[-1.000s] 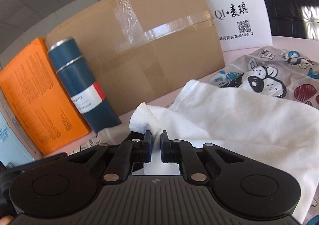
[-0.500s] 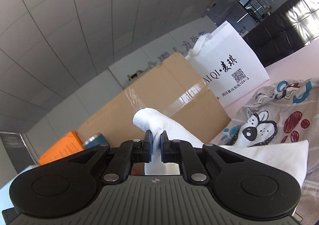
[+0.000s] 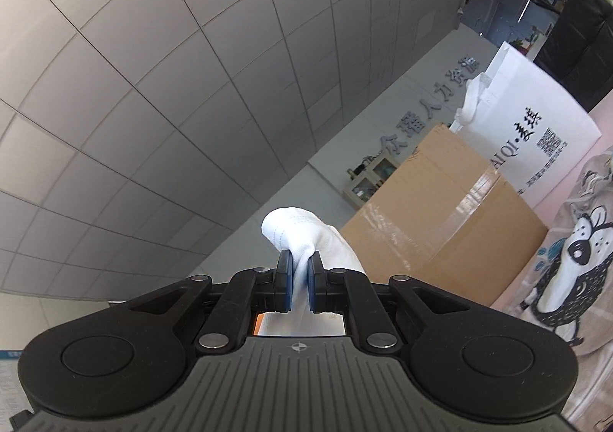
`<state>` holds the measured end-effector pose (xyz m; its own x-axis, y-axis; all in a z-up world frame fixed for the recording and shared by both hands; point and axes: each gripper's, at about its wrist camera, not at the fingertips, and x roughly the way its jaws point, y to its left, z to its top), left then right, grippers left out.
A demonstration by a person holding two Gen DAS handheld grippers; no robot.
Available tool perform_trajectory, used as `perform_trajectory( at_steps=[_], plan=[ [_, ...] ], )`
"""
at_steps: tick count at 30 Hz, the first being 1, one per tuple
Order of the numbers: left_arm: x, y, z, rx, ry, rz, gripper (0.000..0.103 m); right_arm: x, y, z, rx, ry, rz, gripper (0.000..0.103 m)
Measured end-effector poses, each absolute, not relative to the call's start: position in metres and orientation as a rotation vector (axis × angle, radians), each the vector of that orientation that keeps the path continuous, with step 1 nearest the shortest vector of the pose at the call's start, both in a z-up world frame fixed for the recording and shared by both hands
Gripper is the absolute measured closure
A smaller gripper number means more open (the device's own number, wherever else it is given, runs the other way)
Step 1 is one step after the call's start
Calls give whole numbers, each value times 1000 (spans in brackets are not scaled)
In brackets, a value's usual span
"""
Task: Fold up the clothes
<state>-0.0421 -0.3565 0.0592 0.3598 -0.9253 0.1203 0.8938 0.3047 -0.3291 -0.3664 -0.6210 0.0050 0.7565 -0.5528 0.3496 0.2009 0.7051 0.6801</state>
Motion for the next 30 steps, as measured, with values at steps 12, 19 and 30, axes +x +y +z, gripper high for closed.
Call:
perform_trajectory(
  at_steps=[12,19,30],
  plan=[
    [-64,-151,40,-263,115,-884,101,-362,-531,2,696,-471,-333,96],
    [-84,-92,1,-269,284,-891,101,-409,-456,-26,650,-418,-432,96],
    [-93,-63,-54,-227,518,-849,101,-452,-413,-63,595,-125,-702,96]
  ],
)
